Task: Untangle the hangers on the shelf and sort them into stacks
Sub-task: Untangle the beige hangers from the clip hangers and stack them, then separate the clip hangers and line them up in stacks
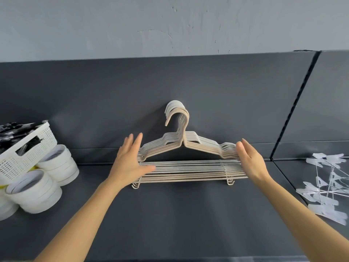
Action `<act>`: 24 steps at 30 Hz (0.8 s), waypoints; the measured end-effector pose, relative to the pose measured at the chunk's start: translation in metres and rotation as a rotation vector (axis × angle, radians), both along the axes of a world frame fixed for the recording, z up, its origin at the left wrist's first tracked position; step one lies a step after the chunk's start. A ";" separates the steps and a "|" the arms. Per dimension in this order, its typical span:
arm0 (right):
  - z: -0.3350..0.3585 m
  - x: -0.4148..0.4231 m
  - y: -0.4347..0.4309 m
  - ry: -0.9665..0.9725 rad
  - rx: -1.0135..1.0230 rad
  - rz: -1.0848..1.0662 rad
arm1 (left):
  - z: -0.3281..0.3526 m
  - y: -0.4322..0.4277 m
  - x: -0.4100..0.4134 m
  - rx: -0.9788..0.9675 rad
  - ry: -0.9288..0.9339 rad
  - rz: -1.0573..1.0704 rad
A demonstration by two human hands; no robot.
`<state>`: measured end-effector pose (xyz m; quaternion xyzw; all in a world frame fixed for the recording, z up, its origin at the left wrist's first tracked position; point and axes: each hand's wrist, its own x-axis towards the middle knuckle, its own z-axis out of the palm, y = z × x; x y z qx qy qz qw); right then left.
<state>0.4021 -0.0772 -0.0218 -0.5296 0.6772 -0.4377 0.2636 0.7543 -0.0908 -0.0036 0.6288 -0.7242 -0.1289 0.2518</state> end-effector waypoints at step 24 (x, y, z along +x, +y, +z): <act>-0.018 -0.082 0.154 0.396 0.133 -0.051 | -0.013 0.078 -0.185 0.055 -0.180 -0.736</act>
